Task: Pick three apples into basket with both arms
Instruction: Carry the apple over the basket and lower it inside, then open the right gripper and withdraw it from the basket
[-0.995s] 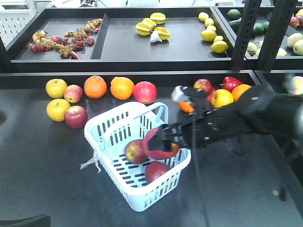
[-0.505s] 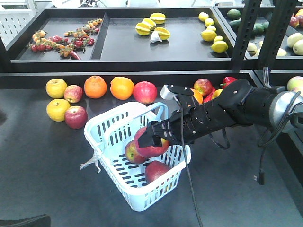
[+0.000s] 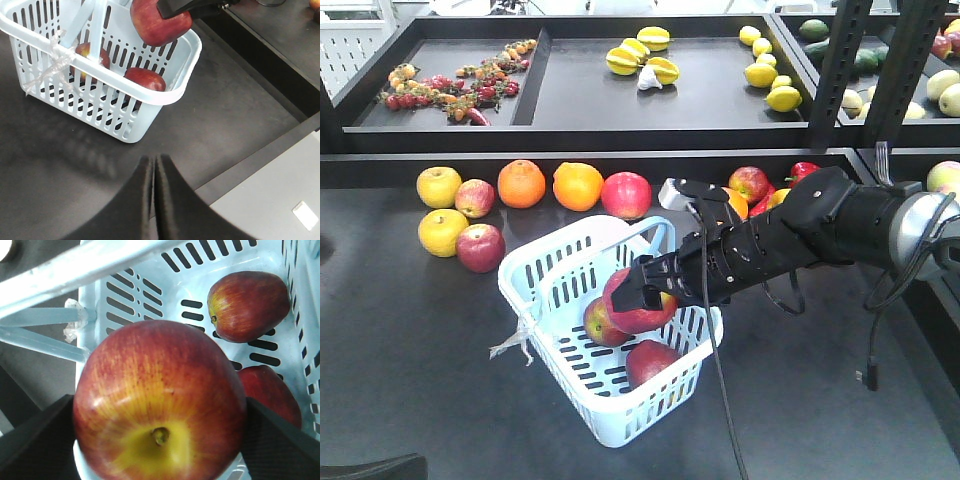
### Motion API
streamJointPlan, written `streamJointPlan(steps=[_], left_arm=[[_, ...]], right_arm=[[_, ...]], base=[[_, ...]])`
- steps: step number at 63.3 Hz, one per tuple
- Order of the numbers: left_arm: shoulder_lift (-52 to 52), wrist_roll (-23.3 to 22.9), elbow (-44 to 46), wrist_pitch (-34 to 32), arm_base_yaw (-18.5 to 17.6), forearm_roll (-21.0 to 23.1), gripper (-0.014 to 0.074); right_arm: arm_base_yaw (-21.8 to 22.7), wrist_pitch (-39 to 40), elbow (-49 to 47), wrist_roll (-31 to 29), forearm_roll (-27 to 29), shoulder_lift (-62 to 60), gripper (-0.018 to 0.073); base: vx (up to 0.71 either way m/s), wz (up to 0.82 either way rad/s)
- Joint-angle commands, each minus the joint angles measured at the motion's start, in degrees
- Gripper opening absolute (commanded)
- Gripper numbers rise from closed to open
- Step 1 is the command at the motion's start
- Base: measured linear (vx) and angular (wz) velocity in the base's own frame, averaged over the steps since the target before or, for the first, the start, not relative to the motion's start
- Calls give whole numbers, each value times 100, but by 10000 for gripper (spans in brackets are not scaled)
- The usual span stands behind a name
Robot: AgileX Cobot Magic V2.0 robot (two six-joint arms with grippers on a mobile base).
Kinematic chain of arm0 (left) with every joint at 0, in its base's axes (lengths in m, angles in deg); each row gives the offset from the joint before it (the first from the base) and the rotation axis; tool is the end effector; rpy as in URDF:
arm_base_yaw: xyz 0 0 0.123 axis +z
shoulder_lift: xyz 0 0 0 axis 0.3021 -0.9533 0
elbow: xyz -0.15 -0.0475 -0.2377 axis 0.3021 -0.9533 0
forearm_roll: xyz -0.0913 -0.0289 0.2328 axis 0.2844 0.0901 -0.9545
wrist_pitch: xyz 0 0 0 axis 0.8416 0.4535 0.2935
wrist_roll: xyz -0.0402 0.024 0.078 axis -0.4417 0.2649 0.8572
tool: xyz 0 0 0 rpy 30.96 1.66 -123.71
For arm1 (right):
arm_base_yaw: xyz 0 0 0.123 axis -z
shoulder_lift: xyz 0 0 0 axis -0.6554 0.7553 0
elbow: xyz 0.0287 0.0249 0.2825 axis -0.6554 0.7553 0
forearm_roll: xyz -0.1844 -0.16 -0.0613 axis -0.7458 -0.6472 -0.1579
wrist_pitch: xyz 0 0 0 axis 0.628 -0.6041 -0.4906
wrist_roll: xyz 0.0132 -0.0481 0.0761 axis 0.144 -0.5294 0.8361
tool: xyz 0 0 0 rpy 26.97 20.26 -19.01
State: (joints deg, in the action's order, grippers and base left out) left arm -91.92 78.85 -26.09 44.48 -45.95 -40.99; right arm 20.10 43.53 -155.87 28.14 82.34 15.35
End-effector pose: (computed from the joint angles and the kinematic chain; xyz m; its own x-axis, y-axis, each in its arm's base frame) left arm 0.0752 -0.0642 0.2223 -0.5725 -0.0033 -0.8199 0.4991 0.7919 -0.3517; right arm 0.3385 0.1793 0.2114 -0.8555 -0.2110 -0.4728 -0.4577 0.7350 0.5003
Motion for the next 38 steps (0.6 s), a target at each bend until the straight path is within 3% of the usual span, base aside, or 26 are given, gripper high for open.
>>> streamJointPlan(steps=[1, 38], left_arm=[[5, 1, 168, -258, -10, 121, -6], [5, 1, 168, -258, -10, 121, -6]], right_arm=[[9, 40, -186, -83, 145, -260, 594], [20, -84, -321, -258, 61, -260, 587]], base=[[0, 0], [0, 0]])
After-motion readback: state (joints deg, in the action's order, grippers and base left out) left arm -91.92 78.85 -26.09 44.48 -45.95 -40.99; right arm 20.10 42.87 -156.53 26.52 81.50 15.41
